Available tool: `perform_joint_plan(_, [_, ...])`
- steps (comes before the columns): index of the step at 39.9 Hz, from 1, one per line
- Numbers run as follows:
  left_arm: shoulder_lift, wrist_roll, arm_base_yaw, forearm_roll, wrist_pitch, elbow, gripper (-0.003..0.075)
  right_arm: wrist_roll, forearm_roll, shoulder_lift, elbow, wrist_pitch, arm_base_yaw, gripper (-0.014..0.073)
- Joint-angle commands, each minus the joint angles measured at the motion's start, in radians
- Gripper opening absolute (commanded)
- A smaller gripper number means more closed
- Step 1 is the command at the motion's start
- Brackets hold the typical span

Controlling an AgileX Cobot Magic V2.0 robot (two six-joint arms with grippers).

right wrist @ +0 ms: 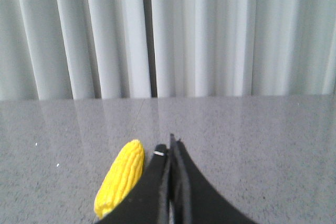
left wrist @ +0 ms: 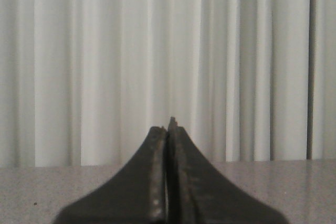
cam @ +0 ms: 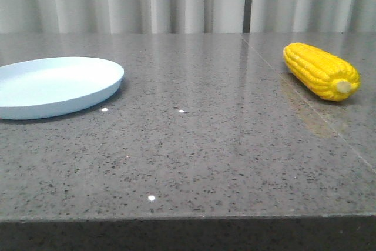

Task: Place corn on plate with both arms

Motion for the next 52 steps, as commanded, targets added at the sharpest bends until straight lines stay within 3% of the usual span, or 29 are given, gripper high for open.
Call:
perform_joint_plan(1, [0.116, -0.01, 0.0, 0.004, 0.101, -0.115, -0.002, -0.008, 0.0, 0.117, -0.104, 0.024, -0.008, -0.0113])
perform_joint_plan(5, [0.237, 0.002, 0.0, 0.004, 0.187, -0.175, -0.002, -0.008, 0.0, 0.222, -0.147, 0.024, -0.008, -0.0113])
perform_joint_plan(11, [0.321, 0.002, 0.0, 0.004, 0.157, -0.188, -0.002, -0.008, 0.0, 0.282, -0.151, 0.007, -0.008, -0.0099])
perform_joint_plan(15, [0.322, 0.002, 0.0, 0.004, 0.148, -0.188, 0.0016, -0.008, 0.0, 0.282, -0.151, 0.008, -0.008, 0.0003])
perform_joint_plan(18, [0.322, 0.002, 0.0, 0.004, 0.148, -0.188, 0.0132, -0.008, 0.0, 0.282, -0.151, 0.016, -0.008, 0.016])
perform_joint_plan(22, [0.322, 0.002, 0.0, 0.004, 0.148, -0.188, 0.0408, -0.008, 0.0, 0.282, -0.151, 0.031, -0.008, 0.0413])
perform_joint_plan(26, [0.322, 0.002, 0.0, 0.004, 0.148, -0.188, 0.065, -0.008, 0.0, 0.282, -0.151, 0.034, -0.008, 0.057])
perform_joint_plan(28, [0.322, 0.002, 0.0, 0.004, 0.148, -0.188, 0.0689, -0.008, 0.0, 0.282, -0.151, 0.034, -0.008, 0.0599])
perform_joint_plan(40, [0.371, 0.002, 0.0, 0.0, 0.143, -0.188, 0.0692, -0.008, 0.0, 0.282, -0.151, 0.034, -0.008, 0.0601])
perform_joint_plan(46, [0.541, 0.002, 0.0, -0.005, 0.182, -0.243, 0.0692, -0.008, 0.0, 0.282, -0.151, 0.034, -0.008, 0.0601])
perform_joint_plan(52, [0.757, 0.002, 0.0, -0.007, 0.324, -0.372, 0.0692, -0.008, 0.0, 0.282, -0.151, 0.034, -0.008, 0.0601])
